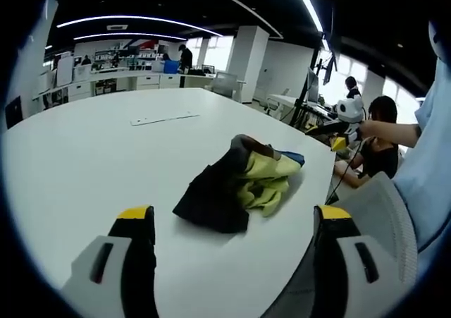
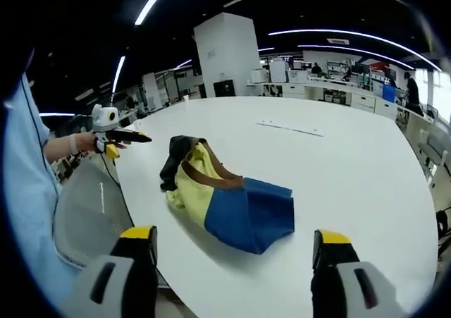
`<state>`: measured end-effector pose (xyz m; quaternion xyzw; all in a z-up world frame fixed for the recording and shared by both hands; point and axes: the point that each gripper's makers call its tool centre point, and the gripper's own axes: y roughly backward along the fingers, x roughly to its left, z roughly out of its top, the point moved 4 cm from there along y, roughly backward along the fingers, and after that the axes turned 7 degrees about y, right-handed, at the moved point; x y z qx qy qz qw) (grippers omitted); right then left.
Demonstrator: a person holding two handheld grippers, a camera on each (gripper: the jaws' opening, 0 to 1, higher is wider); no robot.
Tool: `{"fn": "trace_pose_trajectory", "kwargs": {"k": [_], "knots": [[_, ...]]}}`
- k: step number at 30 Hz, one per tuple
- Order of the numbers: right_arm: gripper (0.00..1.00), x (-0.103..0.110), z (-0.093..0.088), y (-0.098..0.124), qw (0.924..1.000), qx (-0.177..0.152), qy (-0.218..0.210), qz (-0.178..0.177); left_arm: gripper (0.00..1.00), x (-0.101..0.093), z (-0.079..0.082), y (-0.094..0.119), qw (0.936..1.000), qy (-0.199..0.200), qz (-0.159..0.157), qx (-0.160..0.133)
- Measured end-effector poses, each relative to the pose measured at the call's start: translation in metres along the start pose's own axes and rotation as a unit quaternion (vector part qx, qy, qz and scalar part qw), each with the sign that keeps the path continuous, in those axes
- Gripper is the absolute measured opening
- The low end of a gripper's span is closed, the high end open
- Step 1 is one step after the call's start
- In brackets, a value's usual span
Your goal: Fold the garment on the visible template until the final outline fits inside the template.
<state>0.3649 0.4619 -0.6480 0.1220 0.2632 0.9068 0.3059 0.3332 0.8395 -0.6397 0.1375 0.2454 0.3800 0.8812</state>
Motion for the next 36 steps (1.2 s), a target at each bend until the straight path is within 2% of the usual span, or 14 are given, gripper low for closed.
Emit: {"fn": "trace_pose_trajectory", "kwargs": {"k": [8,19,24,29,32,36], "knots": [[0.9,0.001,0.0,-0.001,0.9999,-0.007,-0.01,0.003,0.89,0.0,-0.004,-0.001,1.0,0.004,-0.002,0.006],[0.85,0.004,-0.006,-0.01,0.9996,0.017,-0.004,0.021,0.87,0.006,-0.004,-0.001,0.9999,0.016,0.003,0.004],[0.79,0.003,-0.006,-0.014,0.9993,0.02,-0.004,0.03,0.86,0.008,-0.003,-0.002,0.9999,0.015,0.003,0.006],[0.71,0.004,-0.007,-0.019,0.9987,0.03,0.002,0.042,0.79,0.01,-0.006,-0.007,0.9998,0.008,0.006,0.018],[0.67,0.005,-0.006,-0.022,0.9979,0.031,-0.012,0.055,0.77,0.012,-0.008,-0.012,0.9996,0.012,0.003,0.027],[0.64,0.005,-0.007,-0.027,0.9975,0.034,-0.011,0.062,0.74,0.014,-0.005,-0.019,0.9996,0.008,0.002,0.027]]}}
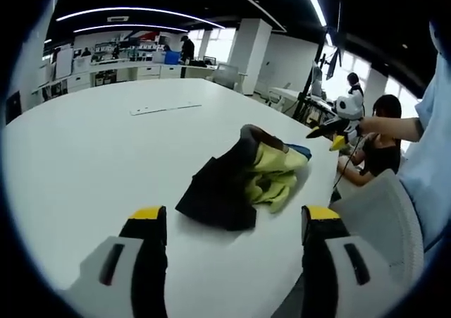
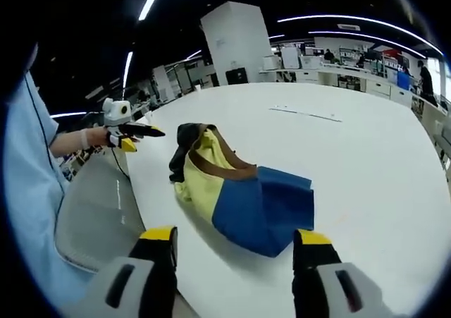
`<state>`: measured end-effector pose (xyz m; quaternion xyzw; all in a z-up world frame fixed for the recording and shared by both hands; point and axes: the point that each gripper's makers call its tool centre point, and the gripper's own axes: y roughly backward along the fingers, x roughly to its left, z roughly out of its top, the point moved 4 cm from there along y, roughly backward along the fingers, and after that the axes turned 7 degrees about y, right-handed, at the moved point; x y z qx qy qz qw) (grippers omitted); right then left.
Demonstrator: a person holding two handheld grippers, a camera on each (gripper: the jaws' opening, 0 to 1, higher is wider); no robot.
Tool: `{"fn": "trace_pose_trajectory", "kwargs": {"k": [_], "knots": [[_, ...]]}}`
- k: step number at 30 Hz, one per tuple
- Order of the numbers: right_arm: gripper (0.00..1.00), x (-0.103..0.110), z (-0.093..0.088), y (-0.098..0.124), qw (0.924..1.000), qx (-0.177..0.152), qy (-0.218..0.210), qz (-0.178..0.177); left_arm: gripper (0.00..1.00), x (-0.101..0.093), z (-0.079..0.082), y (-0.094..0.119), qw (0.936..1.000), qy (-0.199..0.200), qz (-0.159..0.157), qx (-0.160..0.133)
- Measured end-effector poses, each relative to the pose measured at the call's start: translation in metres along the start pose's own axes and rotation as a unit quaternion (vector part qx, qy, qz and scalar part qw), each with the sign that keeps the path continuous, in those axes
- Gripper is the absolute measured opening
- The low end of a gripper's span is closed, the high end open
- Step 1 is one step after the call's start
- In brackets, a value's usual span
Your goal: Fold the garment on the visible template until the final outline fits inside the template.
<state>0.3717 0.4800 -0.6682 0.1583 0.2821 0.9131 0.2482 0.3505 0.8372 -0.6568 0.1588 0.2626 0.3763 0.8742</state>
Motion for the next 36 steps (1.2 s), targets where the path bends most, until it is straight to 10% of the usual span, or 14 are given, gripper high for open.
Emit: {"fn": "trace_pose_trajectory", "kwargs": {"k": [22,36], "knots": [[0.32,-0.012,-0.013,-0.03,0.9939,0.072,-0.017,0.081,0.37,0.004,0.038,-0.073,0.9917,-0.1,-0.076,0.029],[0.15,-0.014,-0.011,-0.023,0.9929,0.071,-0.038,0.088,0.15,0.0,0.031,-0.067,0.9786,-0.142,-0.121,0.087]]}}
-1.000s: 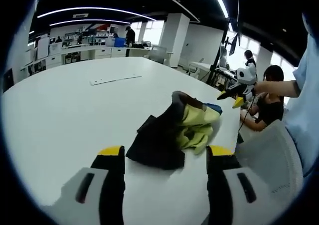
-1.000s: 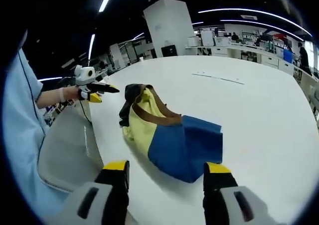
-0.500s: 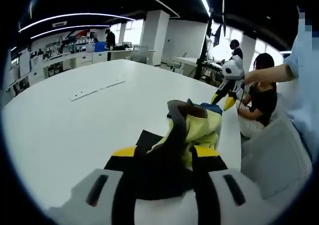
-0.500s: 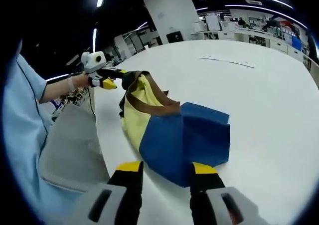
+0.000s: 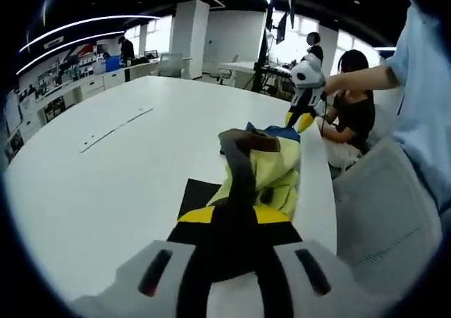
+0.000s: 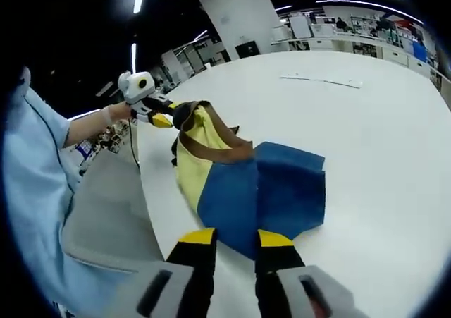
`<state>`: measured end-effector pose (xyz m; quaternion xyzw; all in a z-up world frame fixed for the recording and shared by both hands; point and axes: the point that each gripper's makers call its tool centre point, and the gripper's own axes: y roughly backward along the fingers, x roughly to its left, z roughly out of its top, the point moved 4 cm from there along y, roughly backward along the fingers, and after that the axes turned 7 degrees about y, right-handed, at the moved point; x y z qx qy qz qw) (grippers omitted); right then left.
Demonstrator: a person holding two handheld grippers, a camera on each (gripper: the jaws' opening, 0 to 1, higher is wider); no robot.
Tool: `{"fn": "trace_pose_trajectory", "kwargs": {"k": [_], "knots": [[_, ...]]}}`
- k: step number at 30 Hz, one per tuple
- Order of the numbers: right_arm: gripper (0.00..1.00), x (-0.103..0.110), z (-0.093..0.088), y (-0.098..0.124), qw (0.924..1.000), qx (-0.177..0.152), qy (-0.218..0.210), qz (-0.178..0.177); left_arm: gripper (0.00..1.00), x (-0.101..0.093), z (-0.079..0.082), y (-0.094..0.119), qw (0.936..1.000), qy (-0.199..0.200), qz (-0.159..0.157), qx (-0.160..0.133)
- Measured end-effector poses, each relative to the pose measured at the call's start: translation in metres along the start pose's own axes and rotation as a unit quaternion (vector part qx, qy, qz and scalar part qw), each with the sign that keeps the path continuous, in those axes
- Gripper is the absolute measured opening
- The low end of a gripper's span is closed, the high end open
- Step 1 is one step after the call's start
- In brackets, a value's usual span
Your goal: Fold the garment on the visible template until the final outline fits inside the template.
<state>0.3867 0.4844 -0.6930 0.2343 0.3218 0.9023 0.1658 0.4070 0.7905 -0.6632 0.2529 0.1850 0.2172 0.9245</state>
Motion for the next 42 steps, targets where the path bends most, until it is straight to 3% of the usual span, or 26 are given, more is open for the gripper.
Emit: {"fn": "trace_pose_trajectory", "kwargs": {"k": [7,15,20,23,26,33,35,42], "knots": [[0.0,0.003,0.0,0.003,0.9999,0.0,0.002,-0.011,0.1,-0.003,0.001,0.009,0.9999,0.004,-0.012,0.001],[0.0,0.003,0.002,0.005,0.9997,-0.006,0.004,-0.023,0.0,0.002,0.002,0.011,0.9999,0.002,-0.001,0.011],[0.0,0.003,0.006,0.012,0.9991,-0.018,0.011,-0.038,0.0,0.004,0.002,0.012,0.9997,0.01,0.014,0.017],[0.0,0.001,0.013,0.02,0.9984,-0.037,-0.003,-0.044,0.0,0.004,0.004,0.018,0.9981,0.051,0.031,0.012],[0.0,0.003,0.021,0.028,0.9963,-0.05,0.021,-0.067,0.0,0.004,0.009,0.027,0.9989,0.023,0.04,-0.004],[0.0,0.005,0.059,0.057,0.9858,-0.096,0.066,-0.121,0.0,0.008,0.031,0.053,0.9949,0.029,0.088,-0.041],[0.0,0.005,0.075,0.068,0.9803,-0.116,0.081,-0.137,0.0,0.007,0.045,0.064,0.993,0.045,0.092,-0.059],[0.0,0.019,0.133,0.107,0.9584,-0.187,0.129,-0.172,0.0,0.007,0.082,0.101,0.9839,0.049,0.128,-0.115]]}}
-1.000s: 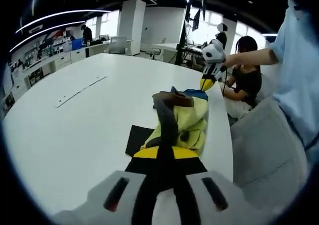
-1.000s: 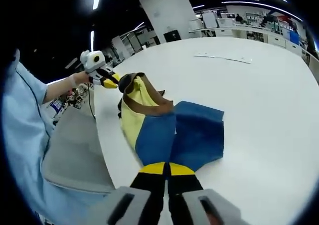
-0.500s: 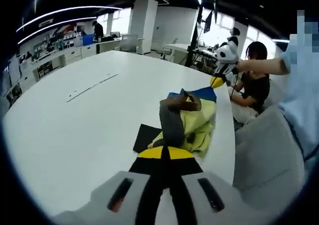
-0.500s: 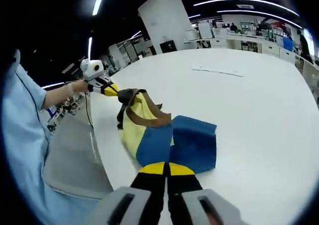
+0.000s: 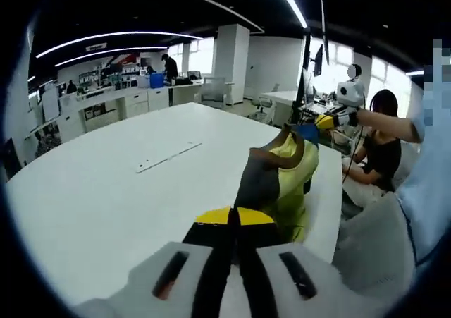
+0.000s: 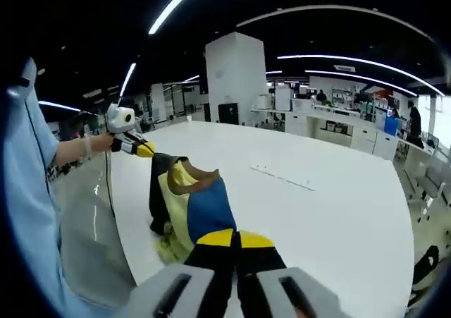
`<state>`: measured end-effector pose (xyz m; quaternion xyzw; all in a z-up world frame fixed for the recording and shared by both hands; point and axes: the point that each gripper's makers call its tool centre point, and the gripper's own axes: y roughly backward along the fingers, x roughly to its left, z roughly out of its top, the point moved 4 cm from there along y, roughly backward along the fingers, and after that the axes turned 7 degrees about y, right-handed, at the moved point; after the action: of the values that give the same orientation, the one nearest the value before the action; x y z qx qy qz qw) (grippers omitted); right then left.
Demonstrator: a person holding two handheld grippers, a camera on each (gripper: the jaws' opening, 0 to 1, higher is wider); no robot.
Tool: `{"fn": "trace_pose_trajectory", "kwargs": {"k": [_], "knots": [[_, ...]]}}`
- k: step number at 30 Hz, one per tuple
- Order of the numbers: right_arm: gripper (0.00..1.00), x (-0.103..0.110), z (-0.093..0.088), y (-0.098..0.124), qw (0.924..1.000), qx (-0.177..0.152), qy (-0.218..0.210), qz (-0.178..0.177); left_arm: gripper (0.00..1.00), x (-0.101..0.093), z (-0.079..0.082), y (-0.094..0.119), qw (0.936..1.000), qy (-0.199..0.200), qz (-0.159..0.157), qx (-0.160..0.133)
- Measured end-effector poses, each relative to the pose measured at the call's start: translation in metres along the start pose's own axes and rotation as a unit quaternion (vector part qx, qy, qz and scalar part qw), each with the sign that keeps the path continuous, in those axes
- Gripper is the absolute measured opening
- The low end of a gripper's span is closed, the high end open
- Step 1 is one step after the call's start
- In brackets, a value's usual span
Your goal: Fold the garment on the visible template until the final outline fits inside the template.
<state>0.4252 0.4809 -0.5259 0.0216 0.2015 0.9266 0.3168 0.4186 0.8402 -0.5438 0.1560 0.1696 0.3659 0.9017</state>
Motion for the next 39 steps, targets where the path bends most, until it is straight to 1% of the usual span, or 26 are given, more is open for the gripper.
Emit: {"fn": "trace_pose_trajectory", "kwargs": {"k": [1,2,5,8,9,10,13,14,16,17,19,20,21,22,23,25,26,27,28,29,31,32,36,37,38,39], "knots": [[0.0,-0.001,0.012,0.003,0.9998,-0.014,0.01,-0.007,0.0,-0.001,0.005,0.004,1.0,0.0,0.0,-0.007],[0.0,0.0,0.018,0.005,0.9997,-0.019,0.014,-0.008,0.0,-0.003,0.013,0.009,0.9998,-0.001,-0.001,-0.019],[0.0,0.001,0.044,0.015,0.9983,-0.047,0.03,-0.015,0.0,-0.008,0.029,0.02,0.9992,-0.006,0.003,-0.04],[0.0,0.003,0.066,0.024,0.9962,-0.074,0.041,-0.021,0.0,-0.015,0.052,0.035,0.9971,-0.009,0.001,-0.075],[0.0,0.003,0.069,0.026,0.9957,-0.079,0.043,-0.022,0.0,-0.016,0.056,0.039,0.9966,-0.009,0.001,-0.082],[0.0,0.004,0.078,0.03,0.9943,-0.092,0.047,-0.024,0.0,-0.017,0.062,0.043,0.9956,-0.01,0.0,-0.093],[0.0,0.0,0.095,0.041,0.9913,-0.116,0.053,-0.029,0.0,-0.017,0.081,0.056,0.9924,-0.018,-0.001,-0.122],[0.0,-0.003,0.102,0.045,0.9897,-0.127,0.059,-0.031,0.0,-0.017,0.089,0.061,0.9904,-0.014,-0.003,-0.138],[0.0,-0.008,0.11,0.048,0.9878,-0.14,0.059,-0.033,0.0,-0.017,0.1,0.064,0.987,-0.01,-0.009,-0.16],[0.0,-0.011,0.111,0.047,0.988,-0.14,0.057,-0.032,0.0,-0.012,0.102,0.064,0.9868,-0.009,-0.007,-0.161],[0.0,-0.02,0.108,0.037,0.9882,-0.137,0.06,-0.034,0.0,-0.001,0.103,0.056,0.9864,-0.006,-0.004,-0.164],[0.0,-0.028,0.102,0.029,0.9891,-0.131,0.057,-0.037,0.0,0.004,0.102,0.051,0.9862,0.004,0.001,-0.166],[0.0,-0.031,0.099,0.024,0.9898,-0.126,0.054,-0.037,0.0,0.014,0.099,0.041,0.9875,0.009,0.012,-0.157],[0.0,-0.039,0.091,0.011,0.9921,-0.112,0.044,-0.034,0.0,0.021,0.097,0.033,0.9883,0.008,0.017,-0.151],[0.0,-0.045,0.086,0.003,0.993,-0.105,0.038,-0.037,0.0,0.031,0.093,0.021,0.9893,0.013,0.025,-0.143],[0.0,-0.06,0.073,-0.021,0.9955,-0.081,0.028,-0.041,0.0,0.044,0.085,0.002,0.9913,0.02,0.029,-0.127],[0.0,-0.065,0.068,-0.03,0.9964,-0.069,0.023,-0.043,0.0,0.056,0.079,-0.01,0.9929,0.02,0.038,-0.111],[0.0,-0.072,0.061,-0.043,0.9975,-0.054,0.025,-0.039,0.0,0.062,0.077,-0.019,0.9934,0.018,0.033,-0.109],[0.0,-0.08,0.055,-0.056,0.9978,-0.046,0.022,-0.042,0.0,0.07,0.073,-0.03,0.9942,0.027,0.033,-0.098],[0.0,-0.085,0.05,-0.065,0.9983,-0.039,0.017,-0.039,0.0,0.077,0.071,-0.038,0.995,0.029,0.037,-0.088],[0.0,-0.098,0.038,-0.085,0.9991,-0.021,0.001,-0.037,0.0,0.09,0.068,-0.053,0.9956,0.026,0.039,-0.081],[0.0,-0.103,0.034,-0.092,0.9992,-0.016,0.002,-0.036,0.0,0.104,0.064,-0.061,0.9962,0.028,0.043,-0.07],[0.0,-0.128,0.017,-0.128,0.9994,0.003,-0.017,-0.031,0.0,0.138,0.055,-0.086,0.9958,0.043,0.056,-0.057],[0.0,-0.134,0.01,-0.138,0.9992,0.012,-0.026,-0.028,0.0,0.152,0.049,-0.094,0.996,0.045,0.057,-0.052],[0.0,-0.138,0.006,-0.145,0.9992,0.016,-0.026,-0.027,0.0,0.153,0.044,-0.098,0.9958,0.048,0.06,-0.049],[0.0,-0.141,0.002,-0.153,0.9991,0.022,-0.028,-0.023,0.0,0.155,0.034,-0.106,0.9955,0.056,0.065,-0.04]]}}
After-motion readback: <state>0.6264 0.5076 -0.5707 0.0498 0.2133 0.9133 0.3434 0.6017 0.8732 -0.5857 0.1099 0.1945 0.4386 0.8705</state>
